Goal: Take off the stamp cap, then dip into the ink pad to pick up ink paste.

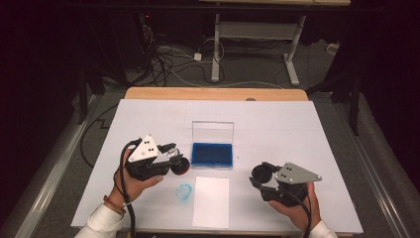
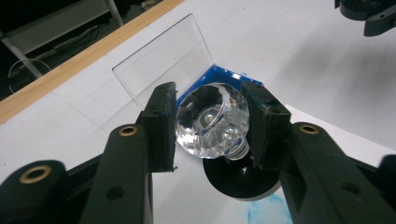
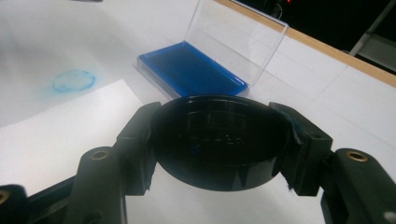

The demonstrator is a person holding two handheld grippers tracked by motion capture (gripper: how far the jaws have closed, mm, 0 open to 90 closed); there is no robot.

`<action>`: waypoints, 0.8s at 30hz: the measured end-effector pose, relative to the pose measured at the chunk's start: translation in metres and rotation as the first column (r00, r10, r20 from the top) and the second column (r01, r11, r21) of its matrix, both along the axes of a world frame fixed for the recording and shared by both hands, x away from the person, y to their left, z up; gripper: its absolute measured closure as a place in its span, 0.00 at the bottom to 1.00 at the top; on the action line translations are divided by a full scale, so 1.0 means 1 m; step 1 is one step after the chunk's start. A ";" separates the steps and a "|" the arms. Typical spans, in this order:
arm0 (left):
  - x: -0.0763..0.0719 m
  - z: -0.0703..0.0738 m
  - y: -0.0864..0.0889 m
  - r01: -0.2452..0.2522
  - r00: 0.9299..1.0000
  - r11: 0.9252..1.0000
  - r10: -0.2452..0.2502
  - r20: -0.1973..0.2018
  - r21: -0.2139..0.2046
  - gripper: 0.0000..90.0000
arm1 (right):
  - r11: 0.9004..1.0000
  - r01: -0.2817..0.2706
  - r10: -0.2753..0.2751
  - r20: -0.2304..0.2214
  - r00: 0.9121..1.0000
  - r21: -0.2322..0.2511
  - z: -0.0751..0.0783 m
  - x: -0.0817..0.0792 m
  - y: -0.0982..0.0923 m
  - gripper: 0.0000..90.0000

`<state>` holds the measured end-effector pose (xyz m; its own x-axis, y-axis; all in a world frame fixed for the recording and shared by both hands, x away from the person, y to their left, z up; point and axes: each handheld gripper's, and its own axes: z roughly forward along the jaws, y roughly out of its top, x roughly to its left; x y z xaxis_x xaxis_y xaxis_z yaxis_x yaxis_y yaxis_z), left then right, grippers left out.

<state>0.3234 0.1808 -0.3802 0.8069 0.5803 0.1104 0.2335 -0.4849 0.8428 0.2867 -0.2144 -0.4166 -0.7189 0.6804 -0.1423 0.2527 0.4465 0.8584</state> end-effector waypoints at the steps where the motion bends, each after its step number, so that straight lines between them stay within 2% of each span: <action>1: 0.000 0.000 0.000 -0.001 1.000 1.000 0.001 0.000 0.003 0.63 | 1.000 0.005 -0.005 0.000 1.000 0.000 0.000 -0.001 -0.002 0.43; 12: 0.003 0.001 -0.002 -0.003 1.000 1.000 0.003 0.001 -0.002 0.63 | 0.999 0.040 -0.040 -0.012 0.999 -0.001 -0.003 -0.004 -0.018 0.43; 24: 0.017 0.006 -0.019 0.024 1.000 0.999 -0.024 0.008 0.029 0.63 | 0.999 0.042 -0.042 -0.024 0.999 -0.014 -0.006 -0.002 -0.020 0.43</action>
